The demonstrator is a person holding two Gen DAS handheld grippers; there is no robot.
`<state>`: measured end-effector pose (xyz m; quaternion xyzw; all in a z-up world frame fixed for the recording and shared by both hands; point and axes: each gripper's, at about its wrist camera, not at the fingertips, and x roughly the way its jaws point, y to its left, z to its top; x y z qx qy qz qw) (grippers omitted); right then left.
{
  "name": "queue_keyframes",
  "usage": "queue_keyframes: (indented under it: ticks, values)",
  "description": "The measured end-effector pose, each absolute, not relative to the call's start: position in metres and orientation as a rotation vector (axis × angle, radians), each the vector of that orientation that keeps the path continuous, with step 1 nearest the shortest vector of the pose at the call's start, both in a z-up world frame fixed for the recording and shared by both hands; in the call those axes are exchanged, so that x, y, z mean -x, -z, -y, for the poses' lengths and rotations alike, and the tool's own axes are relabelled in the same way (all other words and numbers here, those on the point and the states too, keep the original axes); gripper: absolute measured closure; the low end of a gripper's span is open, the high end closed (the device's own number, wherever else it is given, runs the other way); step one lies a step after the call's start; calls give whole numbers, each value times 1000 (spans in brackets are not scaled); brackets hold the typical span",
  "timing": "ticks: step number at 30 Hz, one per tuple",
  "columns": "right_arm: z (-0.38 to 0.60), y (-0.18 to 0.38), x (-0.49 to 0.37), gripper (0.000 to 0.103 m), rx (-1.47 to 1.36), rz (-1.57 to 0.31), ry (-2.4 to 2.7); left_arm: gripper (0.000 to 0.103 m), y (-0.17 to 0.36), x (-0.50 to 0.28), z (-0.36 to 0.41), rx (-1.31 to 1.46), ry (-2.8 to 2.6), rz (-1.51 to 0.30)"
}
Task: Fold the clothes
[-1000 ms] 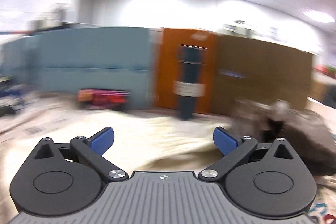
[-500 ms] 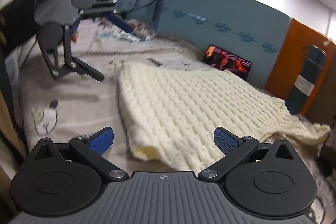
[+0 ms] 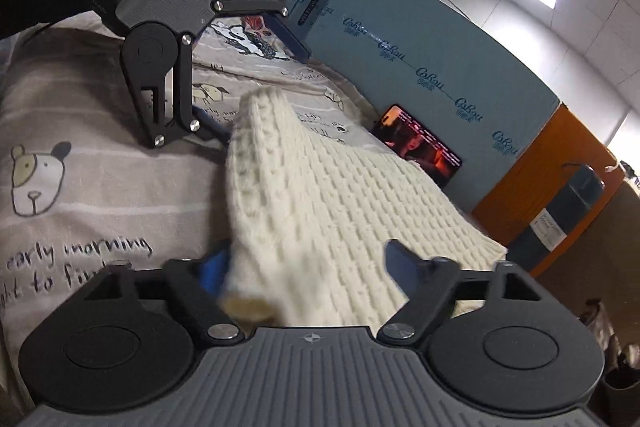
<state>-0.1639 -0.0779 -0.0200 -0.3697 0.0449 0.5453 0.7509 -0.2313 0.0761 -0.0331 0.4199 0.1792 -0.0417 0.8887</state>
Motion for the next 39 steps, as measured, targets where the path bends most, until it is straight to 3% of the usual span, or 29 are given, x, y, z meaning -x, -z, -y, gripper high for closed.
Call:
queue_keyframes:
  ticks: [1,4,11,13,16,17,20,21,24,26,36,39]
  values:
    - [80,20,162,54,808,-95,-1185,5,32,234,-73,-869,107,-368]
    - [85,17,156,68,768,-85,-1188,5,31,241,-64,-858,168,-353]
    - [86,2,135,68,547,-101,-1183,5,36,236,-57,-864,190,-359]
    - [88,4,137,49,555,-116,-1201,7,35,229,-70,-833,120,-370]
    - [88,11,143,26,584,-140,-1233,35,34,224,-86,-772,104,-389]
    - [87,14,145,26,594,-147,-1244,47,33,223,-88,-748,118,-396]
    - [78,21,151,26,638,-158,-1279,65,33,219,-91,-704,149,-429]
    - [74,22,154,31,659,-158,-1291,74,33,217,-91,-690,163,-456]
    - [69,25,161,80,716,-171,-1339,84,34,221,-89,-675,195,-509]
    - [70,24,164,87,741,-177,-1357,88,32,226,-87,-667,200,-505]
    - [94,-2,147,91,598,-124,-1345,89,8,226,-81,-605,184,-428]
    - [89,-7,130,91,552,-71,-1255,83,0,209,-86,-529,109,-357]
